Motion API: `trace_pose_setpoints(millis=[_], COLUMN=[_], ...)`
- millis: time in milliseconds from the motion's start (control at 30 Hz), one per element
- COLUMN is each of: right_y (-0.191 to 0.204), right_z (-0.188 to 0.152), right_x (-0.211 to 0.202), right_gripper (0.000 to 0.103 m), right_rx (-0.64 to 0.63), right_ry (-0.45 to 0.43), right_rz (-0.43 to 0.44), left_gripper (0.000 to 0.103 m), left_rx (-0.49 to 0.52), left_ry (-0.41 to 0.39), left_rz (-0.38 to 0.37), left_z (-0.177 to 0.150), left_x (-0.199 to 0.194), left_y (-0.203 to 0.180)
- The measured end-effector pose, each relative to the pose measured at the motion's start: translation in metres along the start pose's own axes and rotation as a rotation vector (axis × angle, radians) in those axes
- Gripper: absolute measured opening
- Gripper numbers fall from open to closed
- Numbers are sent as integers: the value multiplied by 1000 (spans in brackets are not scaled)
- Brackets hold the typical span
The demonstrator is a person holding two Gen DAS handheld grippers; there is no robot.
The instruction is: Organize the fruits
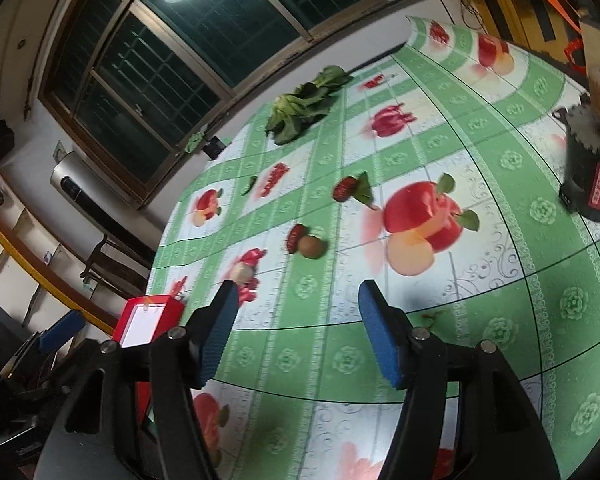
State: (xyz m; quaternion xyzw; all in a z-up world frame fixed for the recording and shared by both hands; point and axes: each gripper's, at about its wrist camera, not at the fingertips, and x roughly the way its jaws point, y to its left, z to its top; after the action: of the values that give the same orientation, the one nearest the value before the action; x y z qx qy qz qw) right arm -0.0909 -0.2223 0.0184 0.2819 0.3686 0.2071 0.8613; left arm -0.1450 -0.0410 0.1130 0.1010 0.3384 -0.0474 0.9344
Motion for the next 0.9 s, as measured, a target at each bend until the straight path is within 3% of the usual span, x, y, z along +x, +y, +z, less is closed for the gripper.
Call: trace_pose_setpoints(millis=[333, 533, 900], right_y=[-4, -2, -1], right_z=[2, 4, 5], right_x=[-7, -12, -13], right_gripper=[64, 65, 66], right_rx=[-5, -18, -26], right_ry=[-62, -110, -120], right_rz=[-26, -47, -68], left_gripper=[81, 82, 82], left_rx=[37, 30, 12], left_ry=[7, 10, 11], left_rz=[-35, -34, -10], left_z=[4, 3, 1], left_x=[11, 14, 21], left_y=[-21, -19, -9])
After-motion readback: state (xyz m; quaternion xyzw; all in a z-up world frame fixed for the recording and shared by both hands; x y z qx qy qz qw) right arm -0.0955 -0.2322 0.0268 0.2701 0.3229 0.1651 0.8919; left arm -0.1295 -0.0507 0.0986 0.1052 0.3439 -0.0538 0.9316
